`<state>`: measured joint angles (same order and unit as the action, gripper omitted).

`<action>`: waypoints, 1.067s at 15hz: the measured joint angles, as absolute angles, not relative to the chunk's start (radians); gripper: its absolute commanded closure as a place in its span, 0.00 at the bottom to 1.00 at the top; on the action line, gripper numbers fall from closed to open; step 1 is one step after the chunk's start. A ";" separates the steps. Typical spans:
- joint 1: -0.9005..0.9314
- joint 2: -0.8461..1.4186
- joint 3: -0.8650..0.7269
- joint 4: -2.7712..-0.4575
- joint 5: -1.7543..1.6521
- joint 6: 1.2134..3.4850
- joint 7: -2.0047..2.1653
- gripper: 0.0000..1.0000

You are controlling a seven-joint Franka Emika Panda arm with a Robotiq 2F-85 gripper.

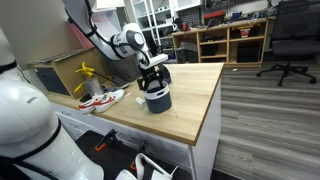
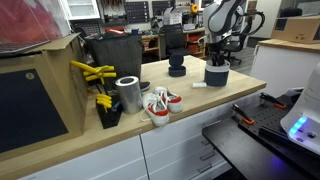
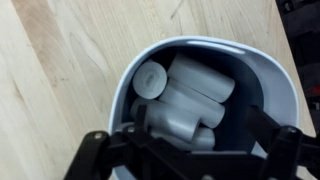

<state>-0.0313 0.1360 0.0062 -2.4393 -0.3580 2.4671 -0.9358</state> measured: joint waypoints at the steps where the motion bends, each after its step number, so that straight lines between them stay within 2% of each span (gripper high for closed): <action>1: -0.031 0.135 0.009 -2.440 -0.357 2.467 -0.994 0.00; 6: -0.031 0.135 0.016 -2.443 -0.354 2.461 -1.274 0.00; 7: -0.031 0.135 0.016 -2.444 -0.355 2.459 -1.324 0.25; 8: -0.031 0.135 0.016 -2.444 -0.359 2.457 -1.357 0.26; 16: -0.031 0.140 0.014 -2.460 -0.375 2.463 -1.412 0.86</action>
<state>-0.0311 0.1400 0.0142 -2.4600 -0.3750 2.4635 -1.4124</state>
